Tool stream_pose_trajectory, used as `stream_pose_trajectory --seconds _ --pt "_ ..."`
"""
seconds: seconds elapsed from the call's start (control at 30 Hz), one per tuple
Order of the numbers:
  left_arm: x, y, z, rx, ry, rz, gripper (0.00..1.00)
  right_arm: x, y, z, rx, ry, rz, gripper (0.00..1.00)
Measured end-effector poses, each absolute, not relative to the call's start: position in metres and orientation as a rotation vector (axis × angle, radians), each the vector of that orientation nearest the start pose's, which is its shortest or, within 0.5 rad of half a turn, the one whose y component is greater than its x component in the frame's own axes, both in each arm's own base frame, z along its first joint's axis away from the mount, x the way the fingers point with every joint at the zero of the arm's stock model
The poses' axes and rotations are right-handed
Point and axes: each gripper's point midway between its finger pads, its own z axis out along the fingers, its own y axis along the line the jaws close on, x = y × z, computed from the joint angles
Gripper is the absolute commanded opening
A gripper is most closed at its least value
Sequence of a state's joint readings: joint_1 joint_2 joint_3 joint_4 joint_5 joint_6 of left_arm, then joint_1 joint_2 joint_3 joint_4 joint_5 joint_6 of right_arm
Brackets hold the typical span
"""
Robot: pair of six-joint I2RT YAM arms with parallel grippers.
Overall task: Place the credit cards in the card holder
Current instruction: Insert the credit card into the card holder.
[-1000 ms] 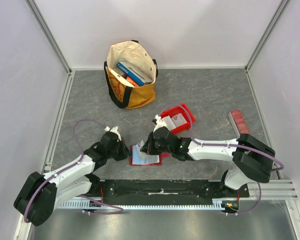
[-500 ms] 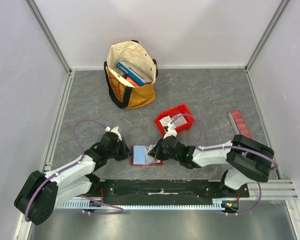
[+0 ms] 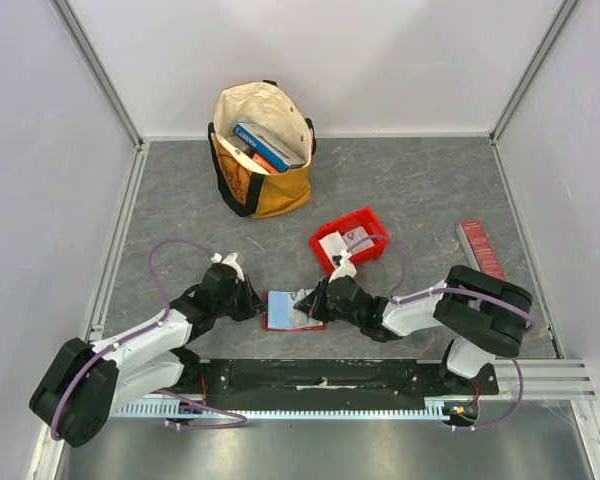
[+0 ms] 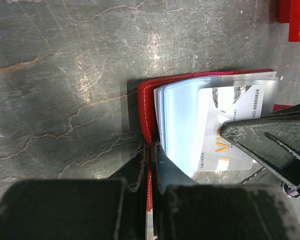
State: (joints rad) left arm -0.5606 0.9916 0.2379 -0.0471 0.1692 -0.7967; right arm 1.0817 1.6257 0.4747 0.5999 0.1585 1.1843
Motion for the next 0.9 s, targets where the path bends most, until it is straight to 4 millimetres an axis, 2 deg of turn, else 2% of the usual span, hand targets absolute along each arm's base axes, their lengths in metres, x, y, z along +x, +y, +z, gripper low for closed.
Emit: stream_pose_trajectory --seconds 0.6,0.67,0.87,0.9 --pt "0.175 -0.181 0.016 -0.218 2.506 -0.831 0.02 0.179 0.368 0.027 0.283 2.307 1.186 0.01" --pt "0.175 -0.181 0.016 -0.217 2.504 -0.832 0.02 0.177 0.371 0.028 0.276 2.310 1.188 0.09" --pt "0.175 -0.182 0.017 -0.217 2.503 -0.835 0.02 0.178 0.370 0.028 0.234 2.362 1.046 0.50" --pt "0.175 -0.182 0.016 -0.217 2.503 -0.835 0.02 0.179 0.369 0.030 0.221 2.368 1.014 0.54"
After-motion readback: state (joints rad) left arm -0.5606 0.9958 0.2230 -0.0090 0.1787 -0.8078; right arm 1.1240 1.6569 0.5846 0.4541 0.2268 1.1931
